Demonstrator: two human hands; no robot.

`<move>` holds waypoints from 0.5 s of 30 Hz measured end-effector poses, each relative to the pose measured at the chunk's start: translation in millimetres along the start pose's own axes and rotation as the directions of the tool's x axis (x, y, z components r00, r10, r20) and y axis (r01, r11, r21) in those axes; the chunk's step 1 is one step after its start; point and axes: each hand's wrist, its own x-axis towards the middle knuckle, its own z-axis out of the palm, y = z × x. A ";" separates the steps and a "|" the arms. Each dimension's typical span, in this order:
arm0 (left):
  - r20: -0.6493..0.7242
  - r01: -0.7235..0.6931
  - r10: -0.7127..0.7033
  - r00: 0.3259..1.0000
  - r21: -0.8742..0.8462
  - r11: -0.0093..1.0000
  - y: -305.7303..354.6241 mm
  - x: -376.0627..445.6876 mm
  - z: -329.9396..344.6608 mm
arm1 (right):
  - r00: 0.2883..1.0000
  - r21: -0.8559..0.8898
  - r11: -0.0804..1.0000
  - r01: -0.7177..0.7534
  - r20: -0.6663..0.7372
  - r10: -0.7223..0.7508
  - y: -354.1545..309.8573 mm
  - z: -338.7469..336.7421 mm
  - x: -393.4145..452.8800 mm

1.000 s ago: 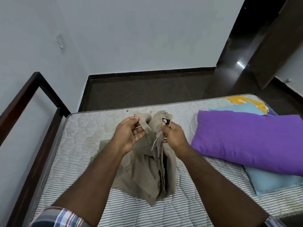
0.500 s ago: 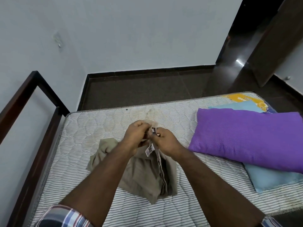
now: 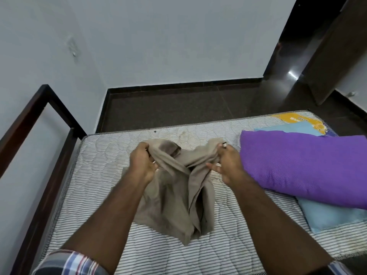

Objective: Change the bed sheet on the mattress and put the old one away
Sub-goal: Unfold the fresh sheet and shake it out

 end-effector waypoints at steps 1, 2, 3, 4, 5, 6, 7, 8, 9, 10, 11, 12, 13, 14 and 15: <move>-0.012 -0.012 0.012 1.000 -0.028 1.000 5.4 1.9 -3.8 | 0.998 -0.025 0.999 0.031 -0.057 -0.033 -2.7 -8.1 7.2; -0.008 -0.018 0.018 1.000 -0.057 0.998 9.4 4.1 -6.6 | 0.990 -0.065 0.995 0.071 -0.116 -0.079 -4.6 -15.2 15.3; 0.001 -0.015 0.015 1.000 -0.070 0.997 12.9 4.9 -9.8 | 0.973 -0.150 0.981 0.122 -0.179 -0.148 -7.2 -22.7 23.4; 0.019 -0.002 0.003 1.000 -0.062 0.998 15.4 5.5 -13.3 | 0.944 -0.263 0.950 0.167 -0.235 -0.231 -8.6 -31.9 31.3; 0.038 0.010 -0.008 0.999 -0.047 0.999 17.6 5.9 -16.9 | 0.909 -0.359 0.915 0.186 -0.291 -0.299 -11.1 -42.5 36.1; 0.056 0.025 -0.024 0.998 -0.031 0.999 19.3 6.0 -20.3 | 0.865 -0.429 0.883 0.189 -0.352 -0.356 -13.3 -56.1 41.9; 0.078 0.039 -0.037 0.996 -0.026 0.999 21.1 7.0 -24.3 | 0.820 -0.446 0.878 0.177 -0.426 -0.382 -16.1 -69.2 45.9; 0.100 0.045 -0.043 0.994 -0.021 0.999 22.7 5.4 -26.6 | 0.771 -0.435 0.886 0.161 -0.505 -0.388 -17.9 -82.2 49.6; 0.126 0.053 -0.049 0.991 -0.030 0.998 22.9 5.2 -28.8 | 0.724 -0.460 0.880 0.120 -0.566 -0.394 -19.0 -92.7 52.8; 0.165 0.065 -0.057 0.985 -0.039 0.997 22.8 3.4 -28.2 | 0.697 -0.509 0.858 0.063 -0.593 -0.403 -19.6 -97.4 52.6; 0.211 0.076 -0.069 0.975 -0.026 0.997 22.2 1.4 -25.3 | 0.693 -0.617 0.787 0.030 -0.554 -0.461 -16.5 -93.8 50.2; 0.263 0.083 -0.080 0.961 -0.002 0.997 21.1 -1.5 -20.8 | 0.722 -0.737 0.673 0.056 -0.436 -0.537 -10.9 -84.8 46.3; 0.307 0.077 -0.086 0.948 0.040 0.996 19.2 -5.4 -15.3 | 0.778 -0.806 0.571 0.154 -0.257 -0.573 -2.5 -70.4 42.9; 0.341 0.060 -0.088 0.936 0.093 0.994 16.8 -8.8 -9.4 | 0.832 -0.789 0.531 0.309 -0.047 -0.553 5.8 -53.7 38.7; 0.365 0.030 -0.085 0.927 0.153 0.988 14.6 -12.9 -3.2 | 0.848 -0.701 0.543 0.462 0.170 -0.502 12.4 -35.3 29.7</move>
